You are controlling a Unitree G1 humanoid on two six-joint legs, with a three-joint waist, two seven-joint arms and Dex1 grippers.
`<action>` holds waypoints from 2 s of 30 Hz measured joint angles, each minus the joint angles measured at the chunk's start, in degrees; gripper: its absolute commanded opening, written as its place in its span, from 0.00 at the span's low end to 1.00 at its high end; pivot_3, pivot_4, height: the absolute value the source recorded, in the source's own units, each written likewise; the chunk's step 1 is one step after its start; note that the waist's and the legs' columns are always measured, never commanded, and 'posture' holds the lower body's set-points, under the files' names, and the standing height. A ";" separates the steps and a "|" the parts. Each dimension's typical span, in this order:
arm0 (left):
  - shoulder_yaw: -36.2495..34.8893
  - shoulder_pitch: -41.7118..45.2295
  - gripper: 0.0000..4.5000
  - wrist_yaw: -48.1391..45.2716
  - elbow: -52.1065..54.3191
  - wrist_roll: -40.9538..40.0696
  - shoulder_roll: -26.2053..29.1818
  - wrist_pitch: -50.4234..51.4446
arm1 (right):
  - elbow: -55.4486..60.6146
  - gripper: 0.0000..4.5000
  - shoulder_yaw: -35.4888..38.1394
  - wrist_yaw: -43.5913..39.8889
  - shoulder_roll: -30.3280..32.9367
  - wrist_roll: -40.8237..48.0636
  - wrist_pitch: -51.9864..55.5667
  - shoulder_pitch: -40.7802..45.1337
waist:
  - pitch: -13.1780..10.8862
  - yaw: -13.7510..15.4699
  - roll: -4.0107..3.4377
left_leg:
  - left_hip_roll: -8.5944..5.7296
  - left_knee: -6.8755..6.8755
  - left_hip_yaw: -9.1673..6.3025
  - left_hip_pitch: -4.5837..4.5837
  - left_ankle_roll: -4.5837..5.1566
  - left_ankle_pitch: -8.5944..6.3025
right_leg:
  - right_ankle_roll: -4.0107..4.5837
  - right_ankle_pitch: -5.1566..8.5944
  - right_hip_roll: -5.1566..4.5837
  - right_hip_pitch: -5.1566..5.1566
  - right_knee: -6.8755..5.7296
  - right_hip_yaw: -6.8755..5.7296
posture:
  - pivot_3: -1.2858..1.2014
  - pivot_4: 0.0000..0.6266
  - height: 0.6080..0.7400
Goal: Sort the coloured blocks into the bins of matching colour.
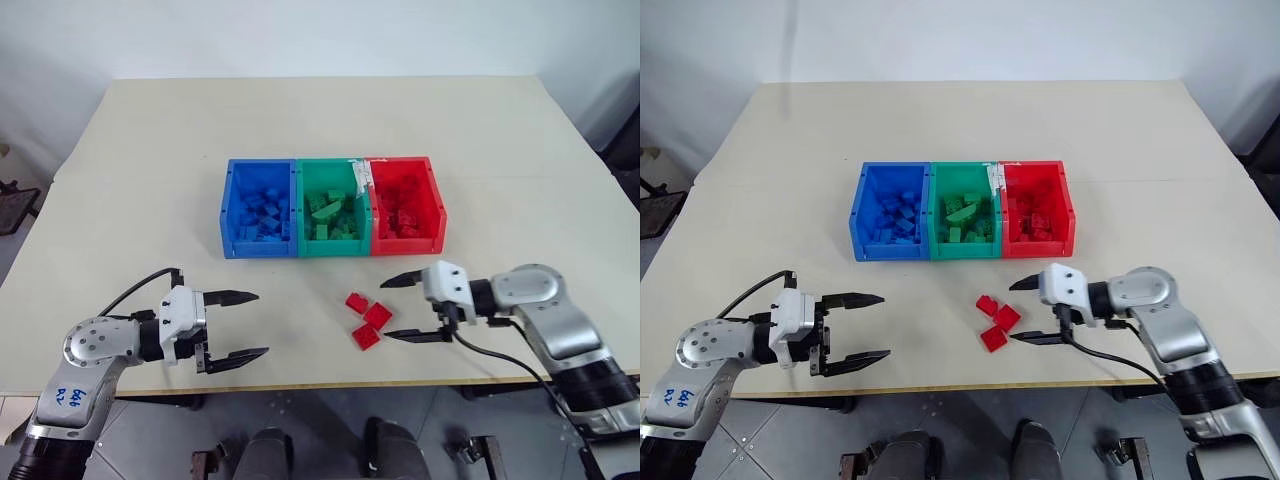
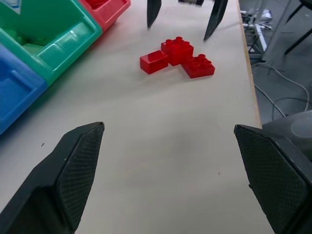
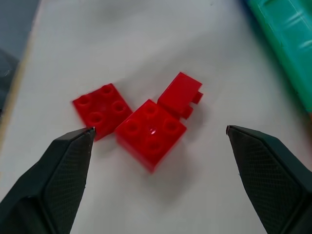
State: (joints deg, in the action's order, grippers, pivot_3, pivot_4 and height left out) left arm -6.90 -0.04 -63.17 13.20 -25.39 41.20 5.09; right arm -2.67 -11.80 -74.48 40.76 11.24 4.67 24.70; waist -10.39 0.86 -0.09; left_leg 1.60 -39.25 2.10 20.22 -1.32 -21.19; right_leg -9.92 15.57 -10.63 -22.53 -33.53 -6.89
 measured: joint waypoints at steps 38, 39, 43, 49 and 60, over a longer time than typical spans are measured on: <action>-2.77 -1.34 1.00 6.02 3.28 -0.53 -2.80 0.33 | 20.28 0.97 4.84 18.73 -0.38 13.53 47.68 -0.16 | 0.01 -0.86 0.01 | 0.04 0.03 0.00 0.00 -0.03 -0.02 | 0.03 -0.01 0.02 -0.04 -0.05 0.01 | 0.52 0.24 1.00; -2.60 -1.35 1.00 6.01 3.28 -0.53 -2.80 0.47 | 20.64 0.97 4.37 20.04 -0.92 13.49 48.71 -0.14 | 0.01 -0.86 0.02 | 0.04 0.03 -0.01 0.00 -0.03 -0.03 | 0.03 -0.01 0.02 -0.05 -0.06 0.01 | 0.52 0.24 1.00; -2.08 -1.31 1.00 5.98 3.30 -0.53 -2.79 0.66 | 20.77 0.97 2.52 23.89 -3.14 13.26 50.51 -0.12 | 0.01 -0.86 0.01 | 0.03 0.03 0.00 0.00 -0.03 -0.03 | 0.02 -0.01 0.02 -0.05 -0.06 0.01 | 0.52 0.24 1.00; -2.09 -1.37 1.00 5.97 3.30 -0.53 -2.36 0.68 | 20.83 0.89 0.89 27.35 -4.62 12.54 50.43 0.81 | 0.01 -0.93 0.02 | 0.04 0.03 0.00 0.00 -0.03 -0.03 | 0.02 -0.01 0.03 -0.06 -0.07 0.00 | 0.52 0.24 1.00; -2.11 -1.53 1.00 5.94 3.35 -0.53 -2.36 0.41 | 20.25 0.33 0.22 26.99 -3.48 10.99 48.12 2.41 | 0.02 -0.91 0.02 | 0.04 0.04 0.00 0.00 -0.03 -0.03 | 0.03 -0.01 0.03 -0.07 -0.06 0.01 | 0.52 0.24 1.00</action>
State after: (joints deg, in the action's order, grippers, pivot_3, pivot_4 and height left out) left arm -9.01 -1.57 -57.23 16.55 -25.92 38.84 5.49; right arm 17.58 -11.58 -47.49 37.29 22.23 52.79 27.11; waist -10.37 -0.05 -0.07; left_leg 1.64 -39.21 2.10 20.22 -1.36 -21.22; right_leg -9.90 15.56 -10.59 -22.60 -33.59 -6.88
